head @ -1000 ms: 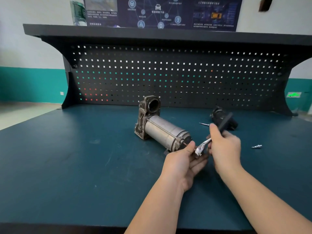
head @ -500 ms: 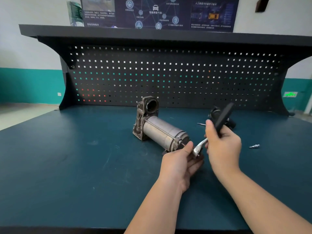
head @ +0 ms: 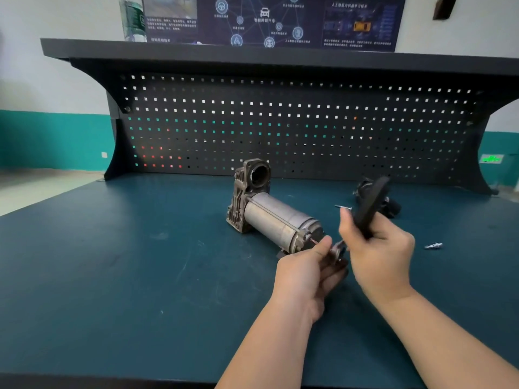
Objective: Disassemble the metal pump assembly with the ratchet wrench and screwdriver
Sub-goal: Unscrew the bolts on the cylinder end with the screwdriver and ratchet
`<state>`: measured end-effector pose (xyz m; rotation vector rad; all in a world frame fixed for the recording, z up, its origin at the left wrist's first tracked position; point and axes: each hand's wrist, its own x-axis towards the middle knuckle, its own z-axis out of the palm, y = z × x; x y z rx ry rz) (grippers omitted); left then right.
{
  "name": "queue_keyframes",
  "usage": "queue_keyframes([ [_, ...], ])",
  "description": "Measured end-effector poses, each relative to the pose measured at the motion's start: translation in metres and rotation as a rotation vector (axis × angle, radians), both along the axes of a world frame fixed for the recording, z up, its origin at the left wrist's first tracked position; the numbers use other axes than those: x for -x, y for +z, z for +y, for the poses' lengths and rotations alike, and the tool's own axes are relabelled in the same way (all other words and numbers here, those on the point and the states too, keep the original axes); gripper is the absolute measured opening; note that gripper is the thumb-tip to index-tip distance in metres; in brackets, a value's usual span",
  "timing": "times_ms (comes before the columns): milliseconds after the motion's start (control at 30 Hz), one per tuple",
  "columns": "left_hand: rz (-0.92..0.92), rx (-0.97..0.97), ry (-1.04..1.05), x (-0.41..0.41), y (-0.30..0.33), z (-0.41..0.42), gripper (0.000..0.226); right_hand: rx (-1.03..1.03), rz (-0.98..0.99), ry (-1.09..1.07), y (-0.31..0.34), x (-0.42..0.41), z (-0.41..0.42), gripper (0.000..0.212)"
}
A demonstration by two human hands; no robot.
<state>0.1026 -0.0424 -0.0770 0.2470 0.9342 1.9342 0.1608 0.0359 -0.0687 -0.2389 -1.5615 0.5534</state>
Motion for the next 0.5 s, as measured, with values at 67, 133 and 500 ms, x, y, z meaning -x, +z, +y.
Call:
queue_keyframes([
  [67, 0.002, -0.012, -0.002, 0.000, 0.001, -0.001, 0.027, -0.087, -0.034, -0.006, 0.000, 0.001, -0.005, 0.039],
  [133, -0.005, -0.003, 0.006, 0.000, 0.000, 0.000, 0.026, 0.233, -0.026, 0.052, 0.003, 0.003, -0.004, 0.040],
  [500, -0.007, -0.027, -0.009, 0.001, 0.001, 0.000, 0.014, -0.269, -0.033, -0.033, 0.000, 0.002, -0.005, 0.038],
])
